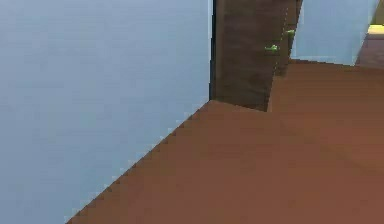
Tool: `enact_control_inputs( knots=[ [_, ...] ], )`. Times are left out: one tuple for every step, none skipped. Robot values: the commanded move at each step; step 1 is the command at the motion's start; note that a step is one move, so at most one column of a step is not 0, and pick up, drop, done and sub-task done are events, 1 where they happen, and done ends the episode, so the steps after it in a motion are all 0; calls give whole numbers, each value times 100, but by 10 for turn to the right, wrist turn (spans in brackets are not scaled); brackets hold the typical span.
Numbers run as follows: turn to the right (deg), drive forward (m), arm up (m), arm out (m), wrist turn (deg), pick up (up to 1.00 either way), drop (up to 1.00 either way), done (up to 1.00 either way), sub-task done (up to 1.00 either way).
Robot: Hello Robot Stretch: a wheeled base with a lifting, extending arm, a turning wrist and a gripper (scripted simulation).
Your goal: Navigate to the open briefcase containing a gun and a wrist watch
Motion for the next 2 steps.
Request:
enact_control_inputs(
  knots=[
    [-450, 0, 0, 0, 0, 0, 0, 0, 0],
    [-450, 0, 0, 0, 0, 0, 0, 0, 0]
  ],
)
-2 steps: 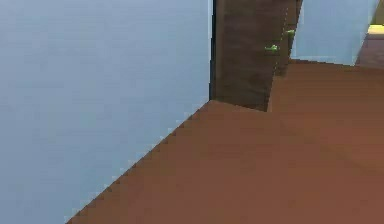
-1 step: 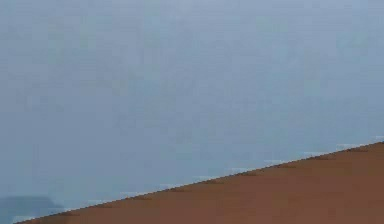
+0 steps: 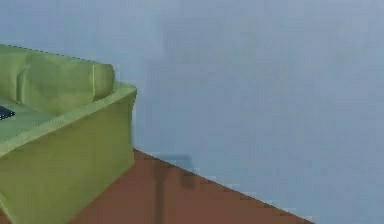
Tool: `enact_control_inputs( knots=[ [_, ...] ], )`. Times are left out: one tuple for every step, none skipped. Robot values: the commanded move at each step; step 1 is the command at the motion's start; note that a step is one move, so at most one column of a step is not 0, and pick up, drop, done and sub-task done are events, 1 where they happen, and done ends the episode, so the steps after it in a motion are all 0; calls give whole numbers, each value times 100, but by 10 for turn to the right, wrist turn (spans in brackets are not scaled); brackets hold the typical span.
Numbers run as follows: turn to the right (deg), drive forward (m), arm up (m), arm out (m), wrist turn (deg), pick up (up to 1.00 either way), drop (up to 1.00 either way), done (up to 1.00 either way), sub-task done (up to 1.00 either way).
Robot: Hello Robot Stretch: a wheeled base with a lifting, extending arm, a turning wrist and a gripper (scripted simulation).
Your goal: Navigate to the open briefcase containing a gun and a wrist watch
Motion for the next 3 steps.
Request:
enact_control_inputs(
  knots=[
    [-450, 0, 0, 0, 0, 0, 0, 0, 0],
    [-390, 0, 0, 0, 0, 0, 0, 0, 0],
    [0, 100, 0, 0, 0, 0, 0, 0, 0]
  ],
)
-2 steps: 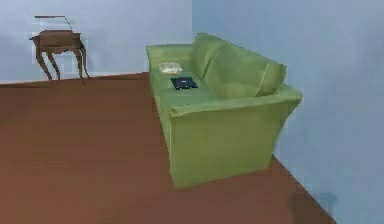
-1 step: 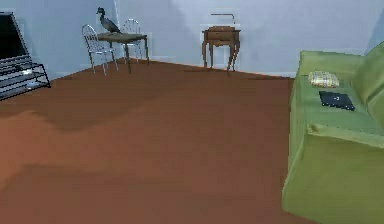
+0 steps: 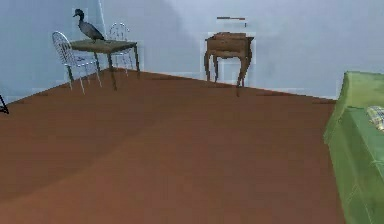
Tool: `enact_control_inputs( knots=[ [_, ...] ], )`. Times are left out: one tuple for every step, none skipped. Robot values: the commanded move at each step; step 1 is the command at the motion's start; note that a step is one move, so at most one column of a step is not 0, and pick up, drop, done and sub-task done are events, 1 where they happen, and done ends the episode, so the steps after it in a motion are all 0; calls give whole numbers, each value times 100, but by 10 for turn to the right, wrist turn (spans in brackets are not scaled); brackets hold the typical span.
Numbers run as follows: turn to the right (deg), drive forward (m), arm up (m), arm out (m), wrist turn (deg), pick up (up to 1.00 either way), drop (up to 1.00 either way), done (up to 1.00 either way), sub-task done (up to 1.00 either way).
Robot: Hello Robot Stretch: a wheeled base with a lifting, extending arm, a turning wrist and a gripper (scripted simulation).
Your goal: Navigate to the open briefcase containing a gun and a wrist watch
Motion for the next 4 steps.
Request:
enact_control_inputs(
  knots=[
    [-60, 0, 0, 0, 0, 0, 0, 0, 0],
    [0, 10, 0, 0, 0, 0, 0, 0, 0],
    [210, 0, 0, 0, 0, 0, 0, 0, 0],
    [0, 100, 0, 0, 0, 0, 0, 0, 0]
  ],
)
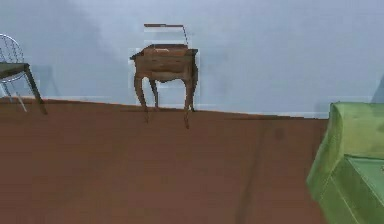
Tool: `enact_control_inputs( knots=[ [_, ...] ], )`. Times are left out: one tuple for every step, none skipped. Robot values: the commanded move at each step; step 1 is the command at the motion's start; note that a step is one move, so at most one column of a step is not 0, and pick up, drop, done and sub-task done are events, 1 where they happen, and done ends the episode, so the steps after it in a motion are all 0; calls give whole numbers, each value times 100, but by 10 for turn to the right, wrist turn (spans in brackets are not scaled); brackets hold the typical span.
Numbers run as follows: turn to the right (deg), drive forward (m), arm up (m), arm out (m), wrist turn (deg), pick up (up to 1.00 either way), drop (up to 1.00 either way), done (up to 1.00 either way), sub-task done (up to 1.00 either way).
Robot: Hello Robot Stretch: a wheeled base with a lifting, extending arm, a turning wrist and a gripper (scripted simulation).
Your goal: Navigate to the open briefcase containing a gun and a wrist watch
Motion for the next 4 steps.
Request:
enact_control_inputs(
  knots=[
    [30, 0, 0, 0, 0, 0, 0, 0, 0],
    [0, 100, 0, 0, 0, 0, 0, 0, 0],
    [0, 60, 0, 0, 0, 0, 0, 0, 0],
    [-270, 0, 0, 0, 0, 0, 0, 0, 0]
  ],
)
